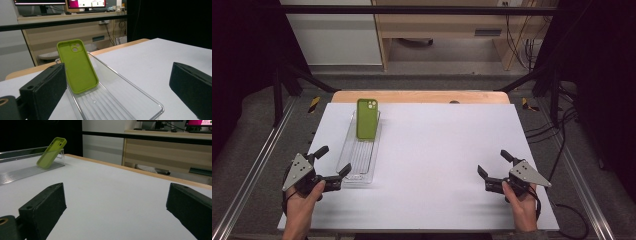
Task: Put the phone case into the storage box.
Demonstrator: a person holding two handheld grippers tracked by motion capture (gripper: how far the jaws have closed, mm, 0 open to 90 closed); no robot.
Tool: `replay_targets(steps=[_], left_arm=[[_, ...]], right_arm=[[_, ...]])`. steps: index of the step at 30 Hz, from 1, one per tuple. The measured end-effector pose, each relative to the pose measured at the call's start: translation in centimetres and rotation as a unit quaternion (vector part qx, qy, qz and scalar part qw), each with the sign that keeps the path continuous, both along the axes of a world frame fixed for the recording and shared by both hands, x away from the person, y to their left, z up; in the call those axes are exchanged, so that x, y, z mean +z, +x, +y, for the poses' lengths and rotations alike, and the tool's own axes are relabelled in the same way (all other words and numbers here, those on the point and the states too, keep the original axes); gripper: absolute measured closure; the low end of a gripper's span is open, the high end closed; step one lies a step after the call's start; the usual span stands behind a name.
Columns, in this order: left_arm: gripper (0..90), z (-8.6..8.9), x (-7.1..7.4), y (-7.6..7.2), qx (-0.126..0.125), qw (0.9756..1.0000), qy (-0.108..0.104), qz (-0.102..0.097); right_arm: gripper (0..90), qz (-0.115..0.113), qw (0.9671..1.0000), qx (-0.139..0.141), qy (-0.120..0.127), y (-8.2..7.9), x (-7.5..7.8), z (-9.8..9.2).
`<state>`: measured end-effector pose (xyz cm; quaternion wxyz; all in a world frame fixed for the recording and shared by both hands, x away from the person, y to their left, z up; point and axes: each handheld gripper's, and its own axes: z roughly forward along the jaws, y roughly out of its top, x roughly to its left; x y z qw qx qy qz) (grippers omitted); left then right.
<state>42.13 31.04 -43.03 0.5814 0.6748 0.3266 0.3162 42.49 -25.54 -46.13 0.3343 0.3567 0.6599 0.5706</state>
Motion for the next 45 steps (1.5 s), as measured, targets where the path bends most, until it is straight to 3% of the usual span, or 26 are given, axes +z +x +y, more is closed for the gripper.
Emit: replay_targets(steps=[11, 30, 45], left_arm=[[1.0, 0.3, -1.3, 0.1, 0.01, 0.9999, -0.003, 0.008], [0.9, -0.8, -2.3, -0.2, -0.012, 0.9999, 0.004, 0.0], [0.9, -0.2, -2.6, 0.1, 0.001, 1.0, -0.002, 0.002]], right_arm=[[2.8, 0.001, 1.0, 0.001, -0.002, 0.0, 0.0, 0.1], [2.8, -0.004, 1.0, 0.0, 0.003, -0.1, 0.0, 0.0], [2.5, -0.014, 0.9999, -0.003, 0.004, -0.6, -0.4, -0.5]])
